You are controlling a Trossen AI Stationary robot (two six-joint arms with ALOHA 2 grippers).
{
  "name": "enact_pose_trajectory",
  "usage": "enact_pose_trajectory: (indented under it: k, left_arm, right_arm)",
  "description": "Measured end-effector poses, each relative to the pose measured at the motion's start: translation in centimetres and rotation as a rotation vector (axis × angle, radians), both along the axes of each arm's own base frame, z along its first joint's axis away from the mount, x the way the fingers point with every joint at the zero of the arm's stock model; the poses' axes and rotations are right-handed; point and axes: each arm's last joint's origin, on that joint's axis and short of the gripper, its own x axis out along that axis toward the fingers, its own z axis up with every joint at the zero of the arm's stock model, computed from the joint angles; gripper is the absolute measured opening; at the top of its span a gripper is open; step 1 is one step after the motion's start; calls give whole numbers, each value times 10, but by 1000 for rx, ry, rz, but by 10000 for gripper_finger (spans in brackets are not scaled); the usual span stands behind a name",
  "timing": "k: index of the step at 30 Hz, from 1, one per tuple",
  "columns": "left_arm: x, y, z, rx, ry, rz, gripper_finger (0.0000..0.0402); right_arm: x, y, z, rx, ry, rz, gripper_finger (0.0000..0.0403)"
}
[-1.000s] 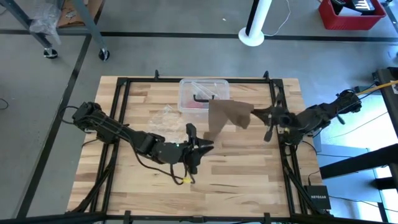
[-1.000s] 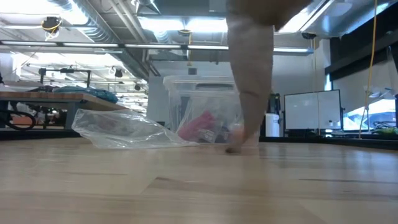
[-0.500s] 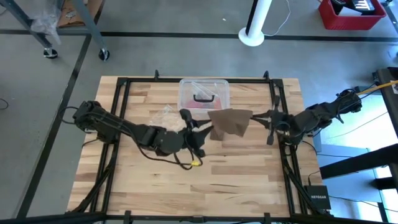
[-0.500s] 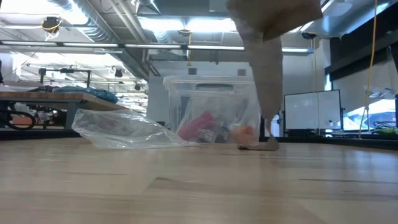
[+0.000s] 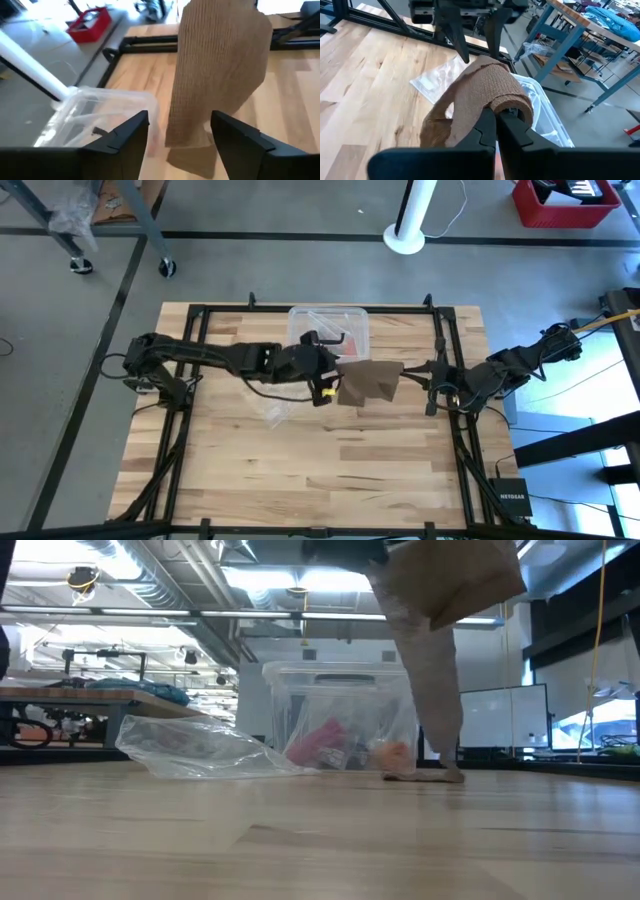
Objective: Roll bandage
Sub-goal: Roll the brown bandage
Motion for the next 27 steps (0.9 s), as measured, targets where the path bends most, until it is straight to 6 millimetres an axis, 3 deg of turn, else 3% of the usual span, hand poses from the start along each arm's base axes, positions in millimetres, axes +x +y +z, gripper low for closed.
enact_pose_trajectory:
  k: [6,13,18,22,27]
  left_arm:
    - [0,0,-1,7,11,-16,150]
    - [-2,-12,1,76,33,-69,14]
    - [-17,-36,19,151,1,-33,6]
    - [-37,-72,32,153,-35,-92,4]
    - [-50,-111,24,106,-11,-164,5]
  right_arm:
    - [0,0,0,-3,1,1,5]
    - [0,0,0,-7,1,-2,5]
    - [-1,-1,1,-13,-7,-22,5]
    - [-5,-4,3,-6,-34,-53,5]
    - [-6,-5,6,2,-67,-76,5]
